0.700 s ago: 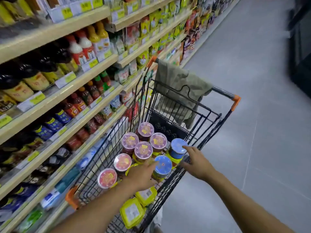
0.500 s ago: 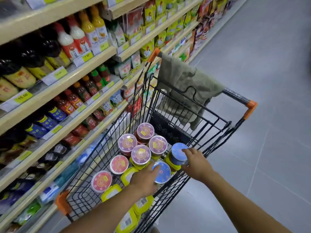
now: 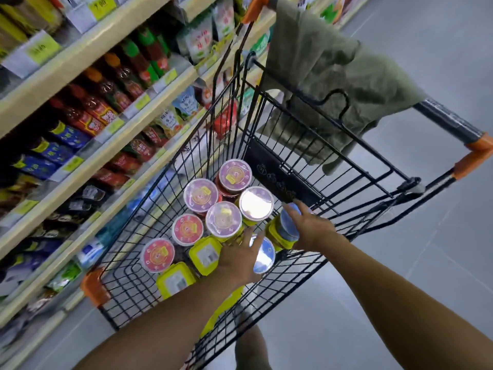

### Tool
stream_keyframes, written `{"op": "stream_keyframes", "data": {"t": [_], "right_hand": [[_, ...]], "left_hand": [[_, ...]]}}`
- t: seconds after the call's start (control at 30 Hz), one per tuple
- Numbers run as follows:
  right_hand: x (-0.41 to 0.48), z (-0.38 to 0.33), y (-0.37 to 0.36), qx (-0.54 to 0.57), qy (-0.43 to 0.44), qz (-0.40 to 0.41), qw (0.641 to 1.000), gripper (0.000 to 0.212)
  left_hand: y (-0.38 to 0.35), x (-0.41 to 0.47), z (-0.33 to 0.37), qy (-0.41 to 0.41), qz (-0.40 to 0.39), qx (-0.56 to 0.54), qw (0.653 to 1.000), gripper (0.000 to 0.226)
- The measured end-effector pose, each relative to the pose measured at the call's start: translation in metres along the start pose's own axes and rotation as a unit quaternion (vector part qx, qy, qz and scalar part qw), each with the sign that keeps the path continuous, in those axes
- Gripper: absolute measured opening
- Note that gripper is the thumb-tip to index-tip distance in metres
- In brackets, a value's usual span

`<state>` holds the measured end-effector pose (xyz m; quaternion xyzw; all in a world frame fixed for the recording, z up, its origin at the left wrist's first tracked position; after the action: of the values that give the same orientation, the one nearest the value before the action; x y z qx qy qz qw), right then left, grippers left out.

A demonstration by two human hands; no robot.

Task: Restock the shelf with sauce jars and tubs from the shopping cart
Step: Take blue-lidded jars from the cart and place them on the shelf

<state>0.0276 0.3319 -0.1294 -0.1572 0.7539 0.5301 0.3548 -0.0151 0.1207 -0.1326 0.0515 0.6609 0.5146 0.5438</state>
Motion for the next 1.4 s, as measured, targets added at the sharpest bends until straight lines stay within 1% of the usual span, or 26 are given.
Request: {"op": "stream_keyframes", "data": {"t": [0.1, 0.2, 0.27, 0.37, 0.43, 0.63, 0.87, 1.0, 1.13, 1.2, 1.3, 1.4], "right_hand": [[0.007, -0.001, 0.002, -0.028, 0.015, -0.024, 0.999, 0.123], [0.012, -0.003, 0.005, -0.077, 0.015, -0.039, 0.996, 0.123], [0.015, -0.004, 0.006, -0.109, 0.020, -0.032, 0.993, 0.118], [0.017, -0.007, 0.008, -0.134, 0.023, -0.013, 0.991, 0.103], [0.019, -0.009, 0.009, -0.135, 0.017, -0.009, 0.991, 0.101], [0.011, -0.018, 0.017, -0.099, -0.005, -0.007, 0.995, 0.104], [-0.015, -0.032, 0.037, -0.072, -0.026, 0.007, 0.997, 0.113], [-0.034, -0.046, 0.055, -0.066, -0.033, 0.045, 0.996, 0.121], [-0.057, -0.069, 0.076, -0.139, -0.006, 0.115, 0.984, 0.112], [-0.072, -0.084, 0.086, -0.158, 0.001, 0.154, 0.975, 0.111], [-0.091, -0.116, 0.101, -0.141, 0.016, 0.180, 0.973, 0.119], [-0.102, -0.161, 0.116, -0.093, 0.044, 0.183, 0.978, 0.117]], "left_hand": [[-0.005, 0.007, 0.001, 0.004, -0.003, 0.009, 1.000, 0.119], [-0.013, 0.014, -0.001, -0.001, -0.002, 0.021, 1.000, 0.121], [-0.017, 0.018, -0.003, -0.009, -0.001, 0.027, 1.000, 0.118], [-0.018, 0.016, -0.009, -0.020, -0.003, 0.022, 1.000, 0.116], [-0.017, 0.011, -0.016, -0.025, 0.002, 0.006, 1.000, 0.115], [-0.008, -0.010, -0.036, -0.037, 0.006, -0.053, 0.998, 0.119], [0.005, -0.042, -0.055, -0.032, 0.056, -0.085, 0.994, 0.117], [0.013, -0.069, -0.069, -0.028, 0.086, -0.118, 0.989, 0.117], [0.022, -0.105, -0.088, -0.012, 0.128, -0.166, 0.978, 0.114], [0.025, -0.127, -0.100, 0.002, 0.148, -0.193, 0.970, 0.114], [0.027, -0.164, -0.123, 0.028, 0.183, -0.229, 0.956, 0.117], [0.026, -0.210, -0.151, 0.052, 0.224, -0.260, 0.938, 0.117]]}}
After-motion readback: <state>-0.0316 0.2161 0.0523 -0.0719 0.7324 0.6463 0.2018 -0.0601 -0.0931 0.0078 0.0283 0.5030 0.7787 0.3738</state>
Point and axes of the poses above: each hand's wrist, its own x-axis towards the middle knuckle, its own y-axis out of the back of the hand, z = x × y, the point moved 3 cm from there along x, towards the middle knuckle, and after that the axes turned 7 degrees about x, right-handed, at the moved point
